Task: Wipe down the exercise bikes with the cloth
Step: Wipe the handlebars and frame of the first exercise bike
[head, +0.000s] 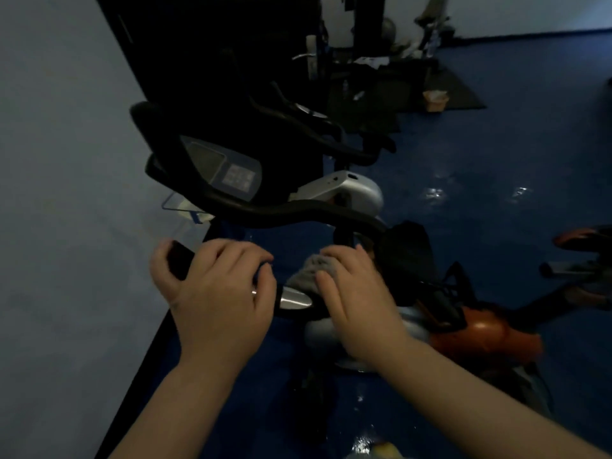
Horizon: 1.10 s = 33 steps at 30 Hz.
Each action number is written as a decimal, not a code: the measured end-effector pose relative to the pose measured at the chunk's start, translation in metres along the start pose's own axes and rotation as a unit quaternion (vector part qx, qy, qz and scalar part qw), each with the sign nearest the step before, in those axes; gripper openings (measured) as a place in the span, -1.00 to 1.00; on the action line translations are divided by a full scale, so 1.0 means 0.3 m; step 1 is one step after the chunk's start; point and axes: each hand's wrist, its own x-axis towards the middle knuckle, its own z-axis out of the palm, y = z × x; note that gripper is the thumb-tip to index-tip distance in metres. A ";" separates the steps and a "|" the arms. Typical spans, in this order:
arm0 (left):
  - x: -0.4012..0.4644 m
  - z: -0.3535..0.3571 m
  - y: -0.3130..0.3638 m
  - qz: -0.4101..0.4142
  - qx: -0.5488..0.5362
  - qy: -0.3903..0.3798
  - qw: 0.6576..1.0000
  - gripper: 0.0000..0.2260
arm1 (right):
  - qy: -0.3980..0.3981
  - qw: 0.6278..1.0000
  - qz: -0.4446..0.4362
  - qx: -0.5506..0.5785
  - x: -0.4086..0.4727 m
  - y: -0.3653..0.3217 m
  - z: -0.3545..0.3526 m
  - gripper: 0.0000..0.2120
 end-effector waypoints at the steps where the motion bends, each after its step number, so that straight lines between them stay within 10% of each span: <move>1: -0.007 0.010 0.005 0.000 0.023 0.001 1.000 -0.79 | 0.023 0.999 0.041 0.022 0.000 -0.019 0.025 -0.63; 18: -0.019 0.021 0.001 0.010 0.081 0.010 0.997 -0.69 | -0.008 0.964 0.181 0.195 -0.197 -0.142 0.031 -0.37; 33: -0.016 0.033 0.010 -0.001 0.091 0.026 0.996 -0.70 | -0.054 0.997 -0.055 0.020 0.020 -0.077 0.004 -0.74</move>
